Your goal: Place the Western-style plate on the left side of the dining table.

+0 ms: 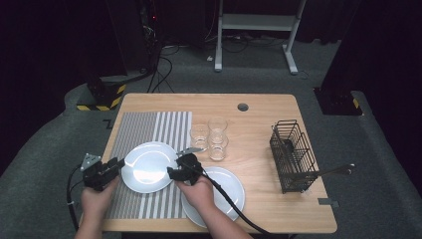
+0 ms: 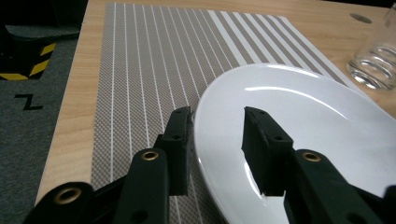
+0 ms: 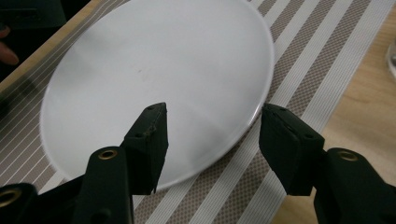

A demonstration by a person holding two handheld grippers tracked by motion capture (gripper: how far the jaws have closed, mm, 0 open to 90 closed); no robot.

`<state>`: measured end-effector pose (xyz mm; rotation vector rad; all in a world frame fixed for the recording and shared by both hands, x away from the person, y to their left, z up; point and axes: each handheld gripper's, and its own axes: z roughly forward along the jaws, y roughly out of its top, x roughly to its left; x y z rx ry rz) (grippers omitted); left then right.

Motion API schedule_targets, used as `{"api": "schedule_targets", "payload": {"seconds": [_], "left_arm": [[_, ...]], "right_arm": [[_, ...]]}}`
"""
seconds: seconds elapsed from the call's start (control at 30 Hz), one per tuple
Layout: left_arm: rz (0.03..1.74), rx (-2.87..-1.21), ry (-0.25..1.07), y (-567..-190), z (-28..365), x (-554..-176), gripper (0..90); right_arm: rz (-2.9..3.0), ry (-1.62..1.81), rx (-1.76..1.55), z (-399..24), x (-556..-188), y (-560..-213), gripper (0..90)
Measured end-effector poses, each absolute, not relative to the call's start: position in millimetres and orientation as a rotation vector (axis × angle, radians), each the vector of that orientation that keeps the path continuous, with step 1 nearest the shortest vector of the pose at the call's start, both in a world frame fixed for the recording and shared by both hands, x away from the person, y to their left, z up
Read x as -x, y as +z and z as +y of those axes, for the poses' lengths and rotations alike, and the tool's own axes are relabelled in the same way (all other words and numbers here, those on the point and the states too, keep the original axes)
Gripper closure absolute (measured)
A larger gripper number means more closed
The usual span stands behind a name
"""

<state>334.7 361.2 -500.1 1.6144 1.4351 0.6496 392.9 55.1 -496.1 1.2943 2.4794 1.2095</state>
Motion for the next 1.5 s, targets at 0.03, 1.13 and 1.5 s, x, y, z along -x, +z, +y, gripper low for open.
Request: {"api": "schedule_targets", "payload": {"seconds": [0.03, 1.13, 1.5], "left_arm": [[1.426, -1.607, 0.649, -497, 359, -332, 63.1], [1.463, -1.85, 0.62, -525, 286, -254, 45.0], [1.482, -1.859, 0.662, -527, 282, -262, 42.2]], "right_arm": [[2.493, 1.224, -1.284, 52, -384, -496, 42.3], [2.313, 1.447, -1.265, -37, -348, -481, 43.6], [2.297, 1.458, -1.291, -40, -348, -485, 43.6]]}}
